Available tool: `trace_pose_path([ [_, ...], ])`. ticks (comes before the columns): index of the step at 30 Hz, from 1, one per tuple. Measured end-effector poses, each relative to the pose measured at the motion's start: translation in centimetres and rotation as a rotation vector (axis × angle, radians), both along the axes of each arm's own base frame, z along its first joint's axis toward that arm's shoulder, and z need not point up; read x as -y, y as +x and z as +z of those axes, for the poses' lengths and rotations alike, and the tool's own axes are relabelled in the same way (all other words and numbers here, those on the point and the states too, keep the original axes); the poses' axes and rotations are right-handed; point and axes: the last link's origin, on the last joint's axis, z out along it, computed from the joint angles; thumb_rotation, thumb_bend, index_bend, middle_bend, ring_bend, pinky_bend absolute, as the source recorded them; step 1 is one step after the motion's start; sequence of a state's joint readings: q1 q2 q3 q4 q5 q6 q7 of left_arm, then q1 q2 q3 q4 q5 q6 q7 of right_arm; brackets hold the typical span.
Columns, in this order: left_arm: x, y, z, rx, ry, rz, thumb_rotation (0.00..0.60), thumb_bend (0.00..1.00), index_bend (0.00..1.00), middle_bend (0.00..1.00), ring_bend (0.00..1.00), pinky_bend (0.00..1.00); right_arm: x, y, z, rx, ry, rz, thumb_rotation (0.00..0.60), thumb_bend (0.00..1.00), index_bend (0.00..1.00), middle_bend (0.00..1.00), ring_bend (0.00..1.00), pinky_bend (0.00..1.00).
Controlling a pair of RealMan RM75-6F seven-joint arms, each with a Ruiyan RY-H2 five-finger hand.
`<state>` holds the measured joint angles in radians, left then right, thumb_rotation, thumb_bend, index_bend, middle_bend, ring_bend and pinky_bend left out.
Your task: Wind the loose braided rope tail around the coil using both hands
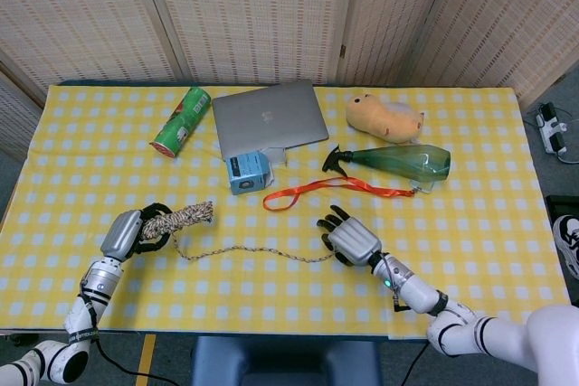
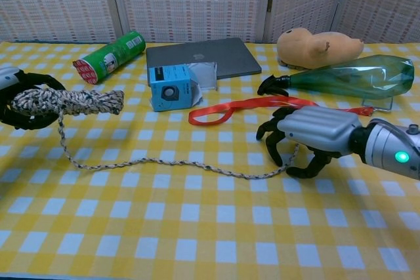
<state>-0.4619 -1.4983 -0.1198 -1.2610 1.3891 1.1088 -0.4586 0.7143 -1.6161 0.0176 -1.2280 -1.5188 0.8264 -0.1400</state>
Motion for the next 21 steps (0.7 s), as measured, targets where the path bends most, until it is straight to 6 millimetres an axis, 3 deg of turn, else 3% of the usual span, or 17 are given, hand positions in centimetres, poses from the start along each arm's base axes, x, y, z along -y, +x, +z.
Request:
trace_pose_path([
  [9,-0.01,-0.1,-0.01,-0.002,0.0,0.003,0.6,0.78,0.76,0.67,0.64,0.76,0.14,0.08,-0.11,-0.003,0.001,-0.002,0.6,0.41,0.55,0.2,0.15,0.04],
  [21,-0.1,-0.18,-0.16,-0.012,0.001,0.004,0.6,0.78,0.76,0.67,0.64,0.76,0.25,0.29,-0.25,0.0,0.0,0.002,0.6,0.5,0.57,0.21,0.15,0.05],
])
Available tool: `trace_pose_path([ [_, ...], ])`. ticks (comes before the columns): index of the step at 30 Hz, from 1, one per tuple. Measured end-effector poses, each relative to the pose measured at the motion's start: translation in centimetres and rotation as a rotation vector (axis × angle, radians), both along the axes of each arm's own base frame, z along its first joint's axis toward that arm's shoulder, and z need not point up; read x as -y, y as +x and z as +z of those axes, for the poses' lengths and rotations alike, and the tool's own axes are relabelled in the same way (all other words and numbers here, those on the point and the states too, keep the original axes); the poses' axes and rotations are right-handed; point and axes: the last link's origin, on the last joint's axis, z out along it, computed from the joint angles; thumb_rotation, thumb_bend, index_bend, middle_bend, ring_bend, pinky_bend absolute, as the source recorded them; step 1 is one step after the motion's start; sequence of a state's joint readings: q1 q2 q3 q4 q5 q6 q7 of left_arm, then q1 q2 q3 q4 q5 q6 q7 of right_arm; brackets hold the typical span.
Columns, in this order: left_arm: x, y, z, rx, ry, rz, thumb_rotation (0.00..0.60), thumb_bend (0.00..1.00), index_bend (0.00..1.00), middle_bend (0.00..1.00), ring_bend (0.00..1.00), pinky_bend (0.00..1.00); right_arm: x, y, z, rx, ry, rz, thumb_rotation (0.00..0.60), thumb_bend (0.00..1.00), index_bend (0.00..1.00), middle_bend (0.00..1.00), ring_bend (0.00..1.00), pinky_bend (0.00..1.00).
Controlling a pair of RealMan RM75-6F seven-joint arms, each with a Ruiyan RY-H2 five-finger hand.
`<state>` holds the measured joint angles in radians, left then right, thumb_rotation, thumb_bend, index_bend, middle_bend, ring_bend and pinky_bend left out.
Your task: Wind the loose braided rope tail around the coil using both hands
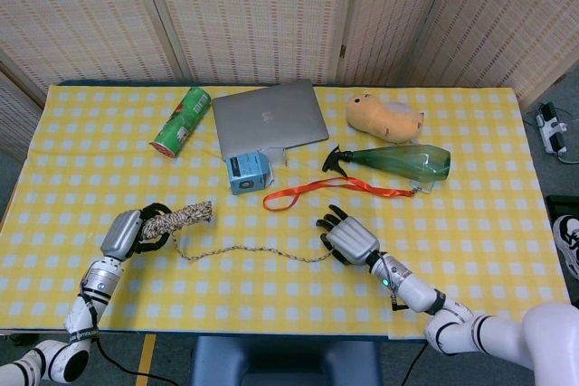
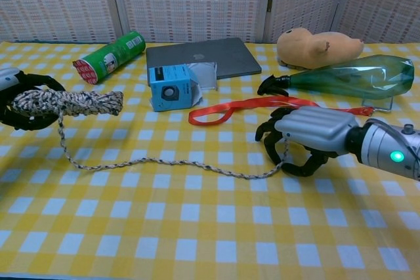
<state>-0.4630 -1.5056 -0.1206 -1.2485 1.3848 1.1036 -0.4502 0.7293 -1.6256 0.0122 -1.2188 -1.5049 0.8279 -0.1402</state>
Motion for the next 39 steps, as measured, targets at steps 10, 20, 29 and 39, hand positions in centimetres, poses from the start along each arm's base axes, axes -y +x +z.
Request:
trace_pose_path([
  [10,-0.1,0.0,0.1,0.003,0.004,0.0,0.6,0.78,0.76,0.67,0.64,0.76,0.0,0.3,0.2,0.006,-0.018,0.023,0.6,0.51,0.65,0.25,0.19,0.07],
  [20,-0.2,0.6,0.3,0.058,0.02,-0.002,0.6,0.78,0.76,0.68,0.64,0.76,-0.3,0.8,1.8,0.093,-0.048,0.046,0.6,0.52,0.72,0.3,0.22,0.07],
  [29,-0.7,2.0,0.6,0.123,0.006,-0.001,0.6,0.78,0.77,0.69,0.65,0.76,-1.1,2.4,5.1,0.244,-0.062,0.089,0.6,0.52,0.76,0.33,0.25,0.07],
  [39,-0.8,4.7,0.2,0.188,-0.046,-0.038,0.6,0.78,0.79,0.71,0.67,0.77,-1.2,7.9,9.9,0.419,-0.072,0.188,0.6,0.52,0.77,0.34,0.26,0.08],
])
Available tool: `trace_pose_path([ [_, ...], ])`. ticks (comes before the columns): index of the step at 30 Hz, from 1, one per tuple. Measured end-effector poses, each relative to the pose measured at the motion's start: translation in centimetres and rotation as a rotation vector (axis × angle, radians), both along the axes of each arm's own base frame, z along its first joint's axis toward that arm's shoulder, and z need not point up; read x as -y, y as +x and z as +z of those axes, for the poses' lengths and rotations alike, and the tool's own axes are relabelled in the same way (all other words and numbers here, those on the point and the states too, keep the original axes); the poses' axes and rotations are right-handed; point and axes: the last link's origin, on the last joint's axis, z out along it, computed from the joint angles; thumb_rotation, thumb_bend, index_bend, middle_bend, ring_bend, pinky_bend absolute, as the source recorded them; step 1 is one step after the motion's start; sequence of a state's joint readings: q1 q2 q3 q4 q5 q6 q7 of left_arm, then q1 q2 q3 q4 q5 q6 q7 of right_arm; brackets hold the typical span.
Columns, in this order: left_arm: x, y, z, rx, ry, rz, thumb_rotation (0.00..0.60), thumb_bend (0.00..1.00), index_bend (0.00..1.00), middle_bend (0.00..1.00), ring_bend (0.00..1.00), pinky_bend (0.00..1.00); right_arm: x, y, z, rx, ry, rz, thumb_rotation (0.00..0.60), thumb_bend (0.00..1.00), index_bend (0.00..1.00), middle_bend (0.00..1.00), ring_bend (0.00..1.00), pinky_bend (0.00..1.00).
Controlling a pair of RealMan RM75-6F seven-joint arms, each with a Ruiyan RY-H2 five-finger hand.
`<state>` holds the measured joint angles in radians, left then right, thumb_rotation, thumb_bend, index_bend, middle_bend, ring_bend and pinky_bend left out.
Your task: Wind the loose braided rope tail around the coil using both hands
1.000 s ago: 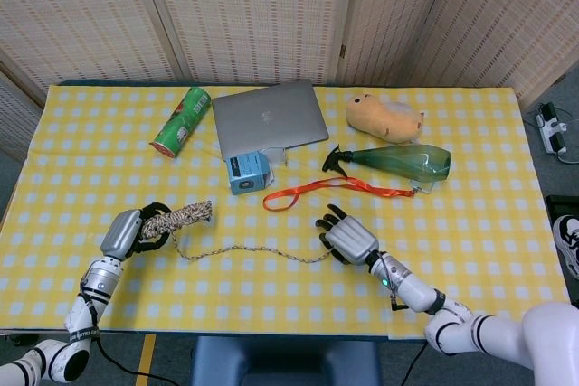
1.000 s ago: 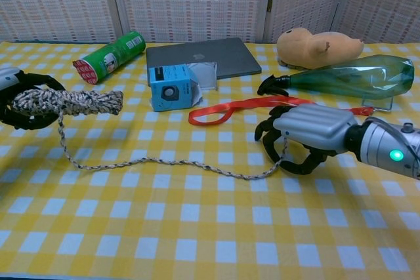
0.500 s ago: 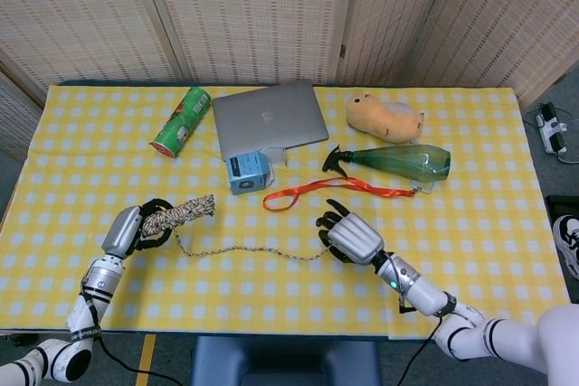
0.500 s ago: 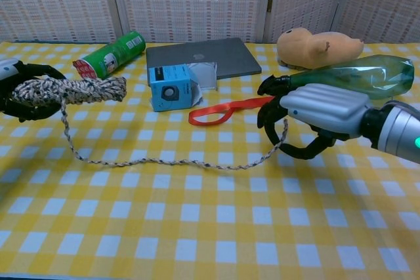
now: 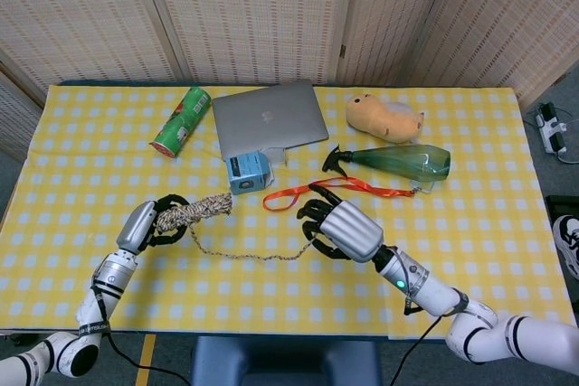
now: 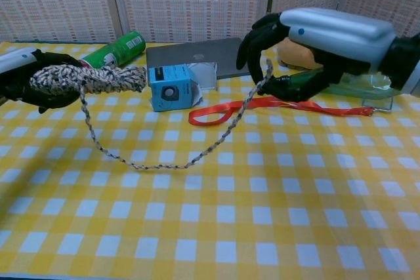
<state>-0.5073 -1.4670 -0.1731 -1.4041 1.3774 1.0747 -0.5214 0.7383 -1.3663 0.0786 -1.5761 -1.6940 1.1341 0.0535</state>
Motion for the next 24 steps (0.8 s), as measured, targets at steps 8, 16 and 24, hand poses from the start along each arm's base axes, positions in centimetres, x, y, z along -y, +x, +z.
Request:
trace_pose_path([
  [8,0.5,2.5,-0.8,0.05,-0.067,-0.062,0.6,0.78,0.8,0.72,0.68,0.77,1.4,4.3,2.9,0.078,-0.025,0.02,0.6,0.52,0.78,0.35,0.26,0.09],
  [16,1.2,5.0,-1.7,0.079,-0.136,-0.13,0.6,0.78,0.8,0.72,0.68,0.77,3.0,7.8,3.3,0.109,-0.014,0.013,0.6,0.52,0.78,0.35,0.26,0.1],
  [24,2.0,7.8,-2.4,0.175,-0.266,-0.187,0.6,0.78,0.8,0.72,0.68,0.77,4.5,10.9,2.4,0.106,-0.016,-0.004,0.6,0.52,0.78,0.35,0.26,0.1],
])
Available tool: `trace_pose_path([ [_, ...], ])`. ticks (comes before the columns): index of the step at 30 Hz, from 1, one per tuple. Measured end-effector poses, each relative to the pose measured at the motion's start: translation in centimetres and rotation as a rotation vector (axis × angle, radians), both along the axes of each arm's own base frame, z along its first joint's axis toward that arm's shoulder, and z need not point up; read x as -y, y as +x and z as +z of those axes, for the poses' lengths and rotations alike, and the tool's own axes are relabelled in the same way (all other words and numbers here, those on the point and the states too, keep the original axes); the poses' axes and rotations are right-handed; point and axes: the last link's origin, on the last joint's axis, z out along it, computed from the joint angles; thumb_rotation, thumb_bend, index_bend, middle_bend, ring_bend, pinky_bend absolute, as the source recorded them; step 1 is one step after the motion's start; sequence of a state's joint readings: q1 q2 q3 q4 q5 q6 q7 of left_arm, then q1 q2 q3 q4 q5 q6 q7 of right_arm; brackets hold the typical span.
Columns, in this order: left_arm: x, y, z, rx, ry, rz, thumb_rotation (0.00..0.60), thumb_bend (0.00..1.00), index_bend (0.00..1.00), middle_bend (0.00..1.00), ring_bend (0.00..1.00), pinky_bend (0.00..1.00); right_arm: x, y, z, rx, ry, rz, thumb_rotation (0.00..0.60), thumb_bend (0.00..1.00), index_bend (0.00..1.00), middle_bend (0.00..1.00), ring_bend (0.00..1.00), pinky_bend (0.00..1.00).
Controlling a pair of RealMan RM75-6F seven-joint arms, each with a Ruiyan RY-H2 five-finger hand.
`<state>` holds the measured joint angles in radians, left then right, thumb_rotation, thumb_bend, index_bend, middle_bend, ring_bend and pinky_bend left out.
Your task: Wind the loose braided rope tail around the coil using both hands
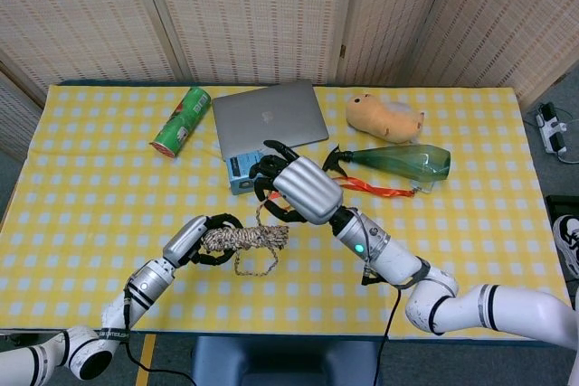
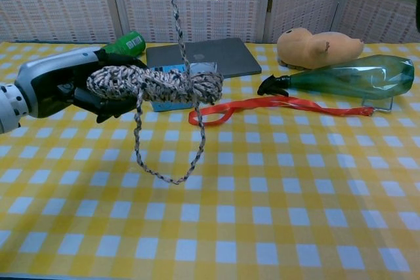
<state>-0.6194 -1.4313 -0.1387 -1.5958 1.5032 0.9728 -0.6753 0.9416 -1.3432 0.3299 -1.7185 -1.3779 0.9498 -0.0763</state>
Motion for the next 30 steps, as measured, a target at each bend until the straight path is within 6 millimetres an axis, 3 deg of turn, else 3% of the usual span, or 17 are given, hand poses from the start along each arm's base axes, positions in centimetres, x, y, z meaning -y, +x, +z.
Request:
trace_pose_path([
  [6,0.3,1.7,-0.1,0.083,-0.102,-0.04,0.6,0.79,0.8,0.72,0.68,0.77,1.7,0.9,-0.8,-0.028,-0.046,-0.043,0.6,0.52,0.78,0.35,0.26,0.1],
  [11,0.4,2.5,0.4,0.17,-0.177,-0.044,0.6,0.78,0.8,0.72,0.68,0.77,3.2,-0.1,-0.9,-0.055,-0.09,-0.096,0.6,0.52,0.79,0.35,0.26,0.1],
  [20,-0.1,2.3,2.8,0.367,-0.297,0.01,0.6,0.78,0.8,0.72,0.68,0.77,4.5,-5.0,-1.8,-0.116,-0.101,-0.186,0.6,0.52,0.79,0.35,0.26,0.1],
  [30,-1.4,1.8,6.2,0.543,-0.357,0.066,0.6,0.79,0.81,0.74,0.69,0.77,3.6,-10.1,-5.0,-0.203,-0.075,-0.182,0.6,0.52,0.79,0.36,0.26,0.1],
])
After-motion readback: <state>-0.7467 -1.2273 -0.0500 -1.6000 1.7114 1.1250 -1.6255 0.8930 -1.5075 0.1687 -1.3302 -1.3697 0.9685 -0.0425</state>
